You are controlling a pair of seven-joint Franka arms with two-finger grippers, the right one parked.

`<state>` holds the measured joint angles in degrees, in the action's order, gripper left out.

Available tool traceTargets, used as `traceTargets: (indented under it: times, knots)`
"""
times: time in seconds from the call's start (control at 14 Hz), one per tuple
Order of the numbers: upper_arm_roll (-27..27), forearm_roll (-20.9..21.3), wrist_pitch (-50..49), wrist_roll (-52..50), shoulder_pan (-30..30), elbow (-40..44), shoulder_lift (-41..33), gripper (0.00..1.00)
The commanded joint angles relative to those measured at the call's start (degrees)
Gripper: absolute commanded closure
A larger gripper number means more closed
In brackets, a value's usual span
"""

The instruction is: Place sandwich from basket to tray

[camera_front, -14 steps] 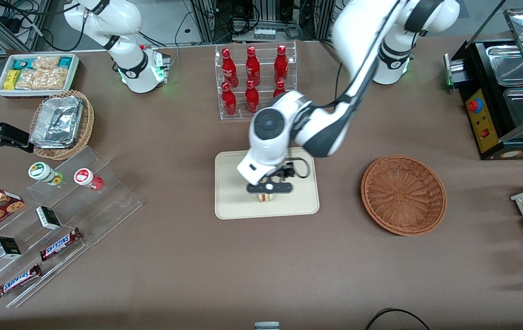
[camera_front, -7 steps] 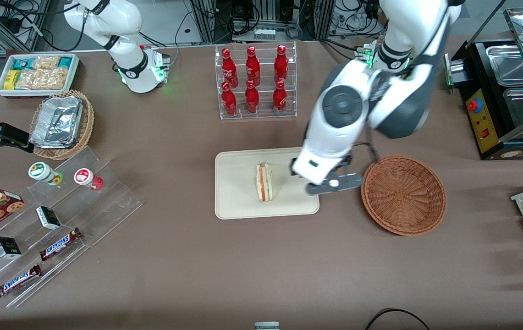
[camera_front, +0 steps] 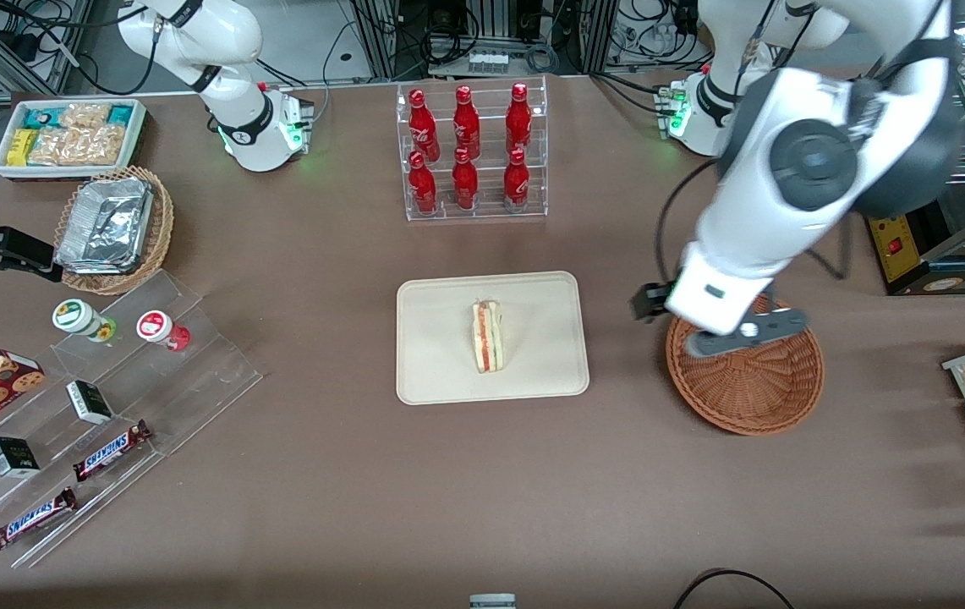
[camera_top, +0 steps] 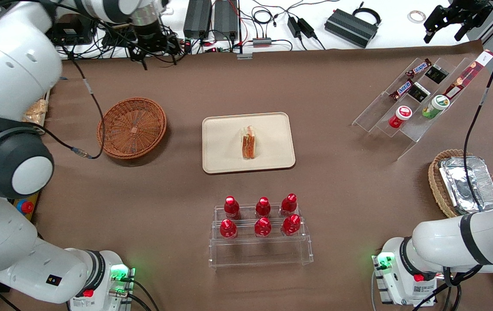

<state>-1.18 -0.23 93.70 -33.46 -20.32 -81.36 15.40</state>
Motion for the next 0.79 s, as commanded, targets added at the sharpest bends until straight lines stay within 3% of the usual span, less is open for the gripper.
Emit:
traceTargets:
  times: [0.0,0.71]
  knots:
    - [-0.6,-0.3,-1.0,6.2,4.4,-5.2,-5.4,0.00]
    - [-0.4,0.6,-2.0,25.7,15.2,-13.1,-14.0,0.00]
